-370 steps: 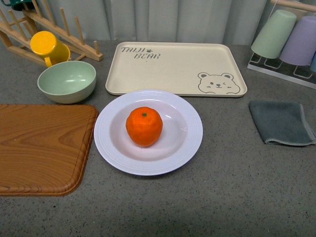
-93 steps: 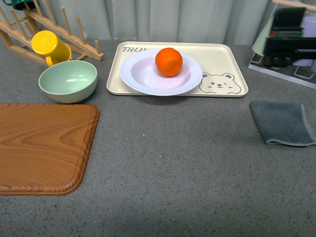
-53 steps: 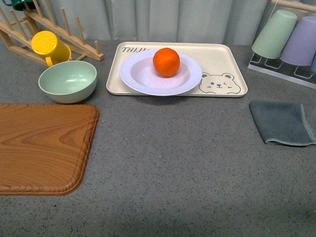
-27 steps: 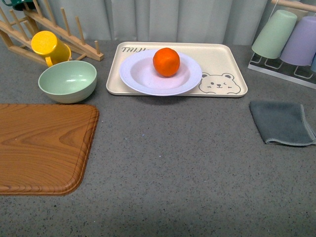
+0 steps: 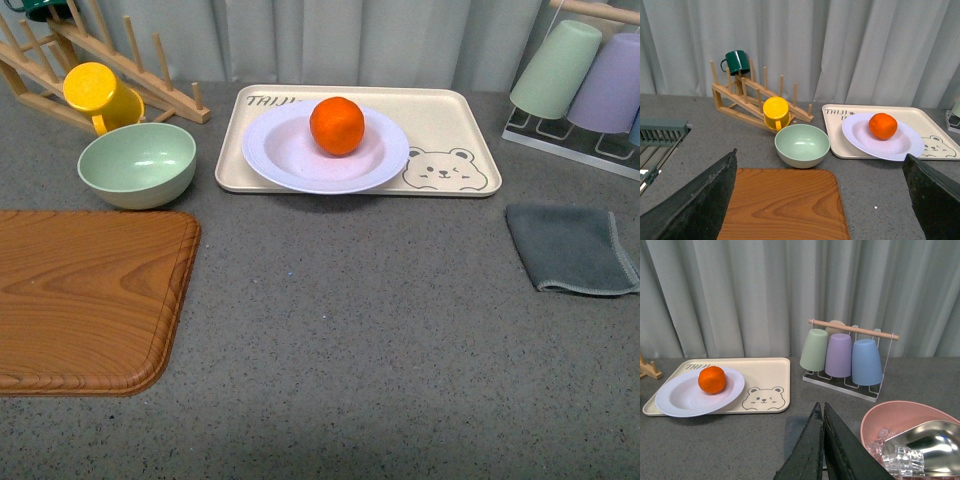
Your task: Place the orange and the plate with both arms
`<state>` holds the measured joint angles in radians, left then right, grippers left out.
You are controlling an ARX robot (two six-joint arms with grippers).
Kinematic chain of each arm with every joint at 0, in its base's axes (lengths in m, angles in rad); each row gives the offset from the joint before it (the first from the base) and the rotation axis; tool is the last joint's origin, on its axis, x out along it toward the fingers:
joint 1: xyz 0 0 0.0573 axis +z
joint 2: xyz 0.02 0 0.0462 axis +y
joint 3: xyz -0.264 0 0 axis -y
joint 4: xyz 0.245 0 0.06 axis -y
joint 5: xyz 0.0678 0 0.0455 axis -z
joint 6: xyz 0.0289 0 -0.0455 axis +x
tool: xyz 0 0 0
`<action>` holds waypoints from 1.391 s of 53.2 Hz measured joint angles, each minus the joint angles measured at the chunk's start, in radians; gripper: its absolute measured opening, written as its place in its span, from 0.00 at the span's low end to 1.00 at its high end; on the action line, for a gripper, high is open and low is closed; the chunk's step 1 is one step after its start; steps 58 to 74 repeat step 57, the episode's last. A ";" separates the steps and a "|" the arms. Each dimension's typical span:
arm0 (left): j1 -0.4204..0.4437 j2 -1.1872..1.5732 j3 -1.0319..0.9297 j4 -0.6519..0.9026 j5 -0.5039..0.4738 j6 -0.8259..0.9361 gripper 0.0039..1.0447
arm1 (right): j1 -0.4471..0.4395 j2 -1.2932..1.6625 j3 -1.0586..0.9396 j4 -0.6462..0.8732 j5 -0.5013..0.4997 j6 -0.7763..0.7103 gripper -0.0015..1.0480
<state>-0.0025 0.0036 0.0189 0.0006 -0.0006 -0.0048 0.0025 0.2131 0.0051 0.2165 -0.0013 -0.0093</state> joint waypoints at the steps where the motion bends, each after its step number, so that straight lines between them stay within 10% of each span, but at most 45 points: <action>1: 0.000 0.000 0.000 0.000 0.000 0.000 0.94 | 0.000 -0.005 0.000 -0.005 0.000 0.000 0.01; 26: 0.000 0.000 0.000 0.000 0.000 0.000 0.94 | 0.000 -0.208 0.001 -0.214 0.000 -0.001 0.01; 52: 0.000 0.000 0.000 0.000 0.000 0.000 0.94 | 0.000 -0.209 0.001 -0.215 0.000 0.000 0.93; 74: 0.000 0.000 0.000 0.000 0.000 0.000 0.94 | 0.000 -0.209 0.001 -0.215 0.000 0.000 0.91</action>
